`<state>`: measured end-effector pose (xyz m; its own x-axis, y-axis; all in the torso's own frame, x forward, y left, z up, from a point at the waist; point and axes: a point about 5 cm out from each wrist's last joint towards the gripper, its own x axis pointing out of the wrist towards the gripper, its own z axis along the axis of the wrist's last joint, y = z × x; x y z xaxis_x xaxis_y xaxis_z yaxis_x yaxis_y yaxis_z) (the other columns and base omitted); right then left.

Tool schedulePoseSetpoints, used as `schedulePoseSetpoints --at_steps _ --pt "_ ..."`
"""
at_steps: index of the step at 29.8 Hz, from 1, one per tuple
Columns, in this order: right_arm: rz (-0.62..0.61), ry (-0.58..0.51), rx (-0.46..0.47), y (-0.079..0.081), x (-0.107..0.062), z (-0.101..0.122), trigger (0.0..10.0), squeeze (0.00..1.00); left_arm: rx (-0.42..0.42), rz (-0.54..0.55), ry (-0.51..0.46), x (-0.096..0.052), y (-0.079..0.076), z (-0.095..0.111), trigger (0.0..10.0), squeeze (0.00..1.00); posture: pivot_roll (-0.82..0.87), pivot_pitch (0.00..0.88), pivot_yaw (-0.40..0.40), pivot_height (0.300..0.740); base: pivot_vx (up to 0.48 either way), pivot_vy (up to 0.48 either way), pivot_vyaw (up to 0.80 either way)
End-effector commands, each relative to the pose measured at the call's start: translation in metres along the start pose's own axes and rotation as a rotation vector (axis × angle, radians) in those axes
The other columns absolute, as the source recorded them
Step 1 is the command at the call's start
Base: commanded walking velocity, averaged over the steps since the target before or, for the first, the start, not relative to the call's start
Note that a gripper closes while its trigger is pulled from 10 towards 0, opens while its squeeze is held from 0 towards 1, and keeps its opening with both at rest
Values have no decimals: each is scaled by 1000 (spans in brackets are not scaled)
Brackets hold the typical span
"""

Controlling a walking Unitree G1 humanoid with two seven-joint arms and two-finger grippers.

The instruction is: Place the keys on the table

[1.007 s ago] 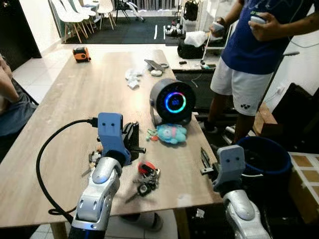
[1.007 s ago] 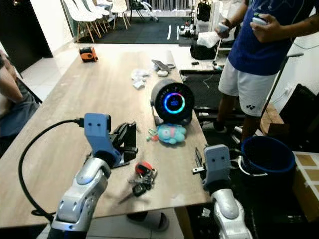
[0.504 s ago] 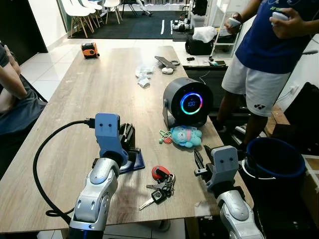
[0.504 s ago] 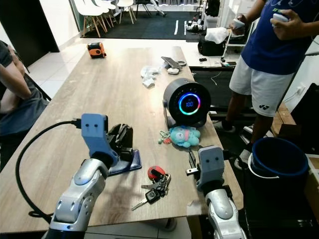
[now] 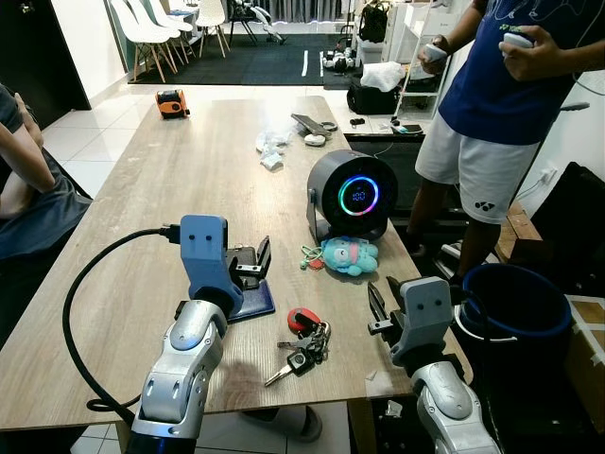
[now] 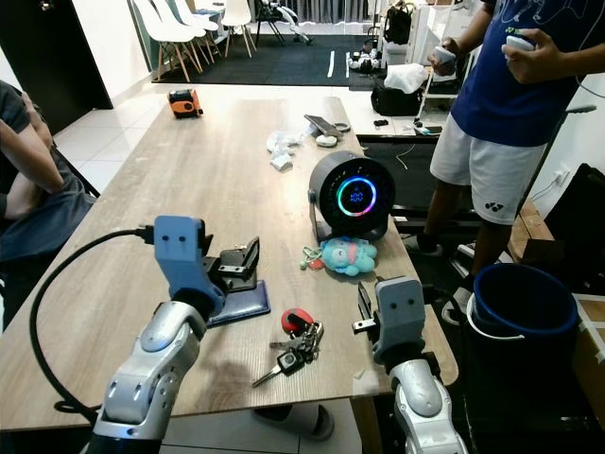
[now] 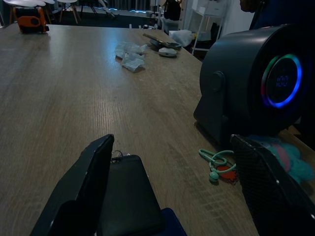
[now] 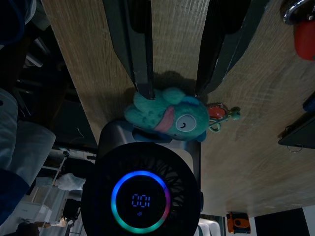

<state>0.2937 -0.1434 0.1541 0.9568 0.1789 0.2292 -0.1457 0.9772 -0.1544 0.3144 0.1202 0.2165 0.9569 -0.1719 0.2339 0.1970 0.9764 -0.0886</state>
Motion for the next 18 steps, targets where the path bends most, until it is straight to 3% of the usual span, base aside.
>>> schedulePoseSetpoints --at_steps 1,18 --pt "-2 20 3 0 -3 -5 10000 0 8 16 4 -2 3 -2 10000 0 -8 170 57 740 0 0 0" --pt "-11 7 -2 -3 -2 -2 10000 0 58 57 27 -11 18 -7 10000 0 2 175 58 740 0 0 0"
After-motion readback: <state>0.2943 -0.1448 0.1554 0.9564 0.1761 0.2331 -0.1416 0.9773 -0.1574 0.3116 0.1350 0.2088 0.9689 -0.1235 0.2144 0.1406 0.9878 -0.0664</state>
